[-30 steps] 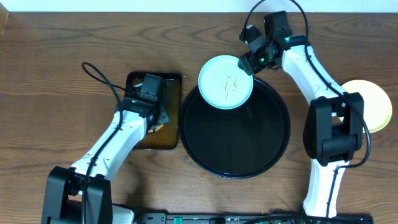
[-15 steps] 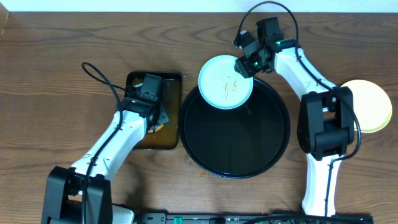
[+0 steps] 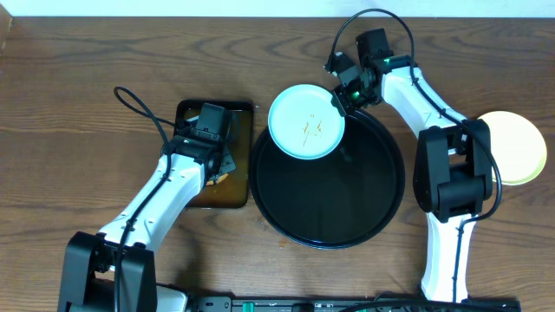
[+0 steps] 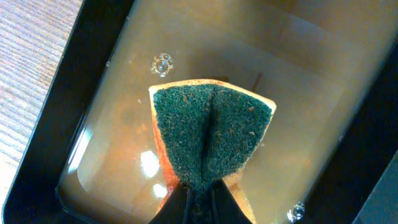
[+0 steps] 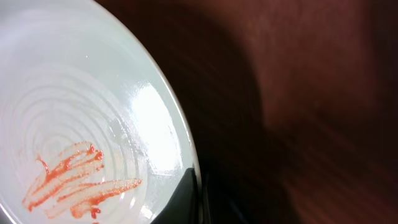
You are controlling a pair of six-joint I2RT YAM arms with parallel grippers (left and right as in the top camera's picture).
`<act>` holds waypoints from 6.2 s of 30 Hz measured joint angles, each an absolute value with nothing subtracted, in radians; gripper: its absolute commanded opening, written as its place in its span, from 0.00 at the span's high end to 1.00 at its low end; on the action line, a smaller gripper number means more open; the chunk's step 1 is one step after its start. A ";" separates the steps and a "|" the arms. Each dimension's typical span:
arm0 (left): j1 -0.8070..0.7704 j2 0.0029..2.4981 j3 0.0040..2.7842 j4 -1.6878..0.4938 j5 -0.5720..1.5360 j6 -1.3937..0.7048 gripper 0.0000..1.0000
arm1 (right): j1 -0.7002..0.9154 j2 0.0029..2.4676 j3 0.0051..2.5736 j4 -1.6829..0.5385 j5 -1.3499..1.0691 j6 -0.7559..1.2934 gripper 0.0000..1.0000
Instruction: Clean dirty plates on tray and stack at the side
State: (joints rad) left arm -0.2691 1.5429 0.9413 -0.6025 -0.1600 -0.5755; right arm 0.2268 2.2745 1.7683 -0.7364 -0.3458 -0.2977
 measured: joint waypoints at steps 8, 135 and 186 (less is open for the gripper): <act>-0.269 1.543 0.941 -0.603 -0.160 -0.575 0.92 | 0.227 2.201 1.766 -0.892 -0.264 -0.191 0.99; -0.356 1.485 0.913 -0.508 -0.260 -0.593 0.92 | 0.315 2.024 1.339 -0.841 -0.240 0.282 0.99; -0.356 1.486 0.913 -0.515 -0.256 -0.593 0.92 | 0.212 1.669 1.325 -0.860 -0.041 0.031 0.99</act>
State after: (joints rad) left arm -0.3561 1.4864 0.9127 -0.5152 -0.2562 -0.5934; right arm 0.2123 1.6691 1.3247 -0.8597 -0.0414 0.0315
